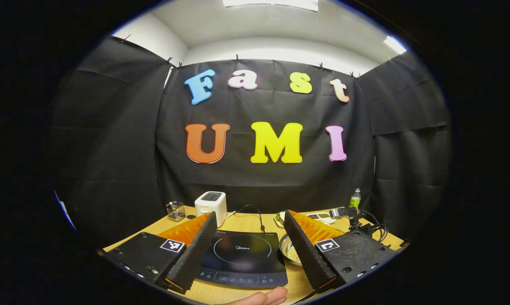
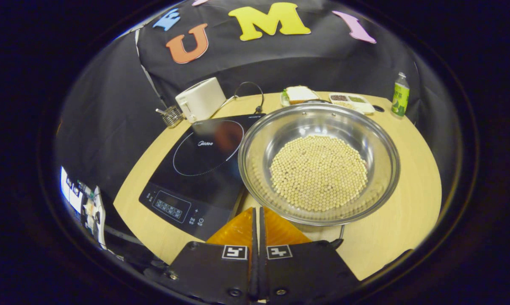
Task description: First push the handle of the pot to place it horizontally, then grasp the pot with both hands and set it on the induction cooktop.
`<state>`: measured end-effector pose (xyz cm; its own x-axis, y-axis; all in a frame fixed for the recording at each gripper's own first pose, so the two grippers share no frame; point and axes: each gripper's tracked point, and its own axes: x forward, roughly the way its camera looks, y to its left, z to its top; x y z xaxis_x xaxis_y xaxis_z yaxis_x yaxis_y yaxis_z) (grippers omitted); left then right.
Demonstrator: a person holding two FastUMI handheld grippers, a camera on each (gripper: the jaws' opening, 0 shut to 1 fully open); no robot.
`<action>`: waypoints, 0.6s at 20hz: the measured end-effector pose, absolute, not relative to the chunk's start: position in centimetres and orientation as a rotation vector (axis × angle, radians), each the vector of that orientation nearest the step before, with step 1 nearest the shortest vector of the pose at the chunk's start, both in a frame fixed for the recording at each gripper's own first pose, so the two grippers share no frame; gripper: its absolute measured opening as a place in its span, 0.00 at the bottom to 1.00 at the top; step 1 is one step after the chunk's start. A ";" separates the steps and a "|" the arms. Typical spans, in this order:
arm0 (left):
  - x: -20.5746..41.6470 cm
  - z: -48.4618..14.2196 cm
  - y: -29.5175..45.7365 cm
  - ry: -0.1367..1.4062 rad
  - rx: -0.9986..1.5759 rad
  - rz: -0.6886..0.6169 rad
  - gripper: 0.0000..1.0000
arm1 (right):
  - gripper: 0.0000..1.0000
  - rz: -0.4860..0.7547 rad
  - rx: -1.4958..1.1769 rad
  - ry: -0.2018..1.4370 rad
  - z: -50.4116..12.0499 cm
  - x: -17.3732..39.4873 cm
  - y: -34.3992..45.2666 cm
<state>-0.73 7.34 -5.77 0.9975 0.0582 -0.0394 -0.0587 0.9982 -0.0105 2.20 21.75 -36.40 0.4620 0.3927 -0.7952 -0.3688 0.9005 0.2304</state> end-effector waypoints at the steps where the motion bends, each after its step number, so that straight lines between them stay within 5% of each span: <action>1: -0.5 -5.9 7.3 0.044 -0.010 0.058 0.96 | 0.03 0.466 0.025 0.992 -36.6 2.1 21.5; 12: -0.5 -6.6 6.0 0.061 -0.007 0.035 0.96 | 0.04 0.467 0.017 0.985 -36.6 1.0 19.8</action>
<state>-0.46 5.98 -6.60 0.9975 0.0345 -0.0615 -0.0350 0.9994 -0.0062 1.00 19.80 -36.55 0.4624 0.3872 -0.7976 -0.3719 0.9014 0.2220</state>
